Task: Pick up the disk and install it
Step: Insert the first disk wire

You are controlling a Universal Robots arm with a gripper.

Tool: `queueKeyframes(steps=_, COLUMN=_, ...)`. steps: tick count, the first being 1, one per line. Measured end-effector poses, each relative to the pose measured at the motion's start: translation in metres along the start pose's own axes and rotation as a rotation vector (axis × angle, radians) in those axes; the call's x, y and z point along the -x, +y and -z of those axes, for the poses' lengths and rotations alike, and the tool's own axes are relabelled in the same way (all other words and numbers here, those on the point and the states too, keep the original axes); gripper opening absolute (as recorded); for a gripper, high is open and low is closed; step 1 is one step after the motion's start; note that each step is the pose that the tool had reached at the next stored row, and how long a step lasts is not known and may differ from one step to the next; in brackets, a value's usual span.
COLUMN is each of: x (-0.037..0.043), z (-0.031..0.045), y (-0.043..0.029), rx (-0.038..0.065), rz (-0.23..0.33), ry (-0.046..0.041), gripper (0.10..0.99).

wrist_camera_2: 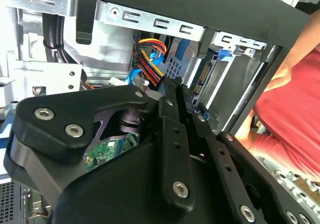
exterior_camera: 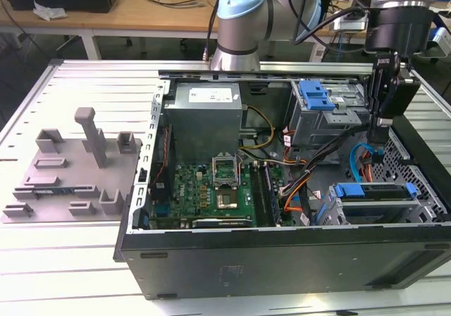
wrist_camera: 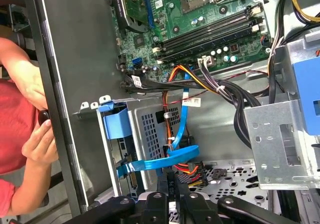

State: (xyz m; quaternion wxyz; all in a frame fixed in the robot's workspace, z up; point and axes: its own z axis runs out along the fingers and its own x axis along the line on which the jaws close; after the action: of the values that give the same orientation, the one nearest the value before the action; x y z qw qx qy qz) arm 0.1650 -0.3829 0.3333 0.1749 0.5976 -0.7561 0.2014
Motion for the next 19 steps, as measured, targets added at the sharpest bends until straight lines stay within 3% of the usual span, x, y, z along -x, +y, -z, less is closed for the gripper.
queueKeyframes(steps=10, x=0.0007, z=-0.0017, y=0.0011, rx=-0.002, rz=0.0, ry=0.0098, gripper=0.2)
queueKeyframes(steps=19, x=0.0033, z=-0.0051, y=-0.0008, rx=-0.003, rz=0.0, ry=0.0125, gripper=0.184)
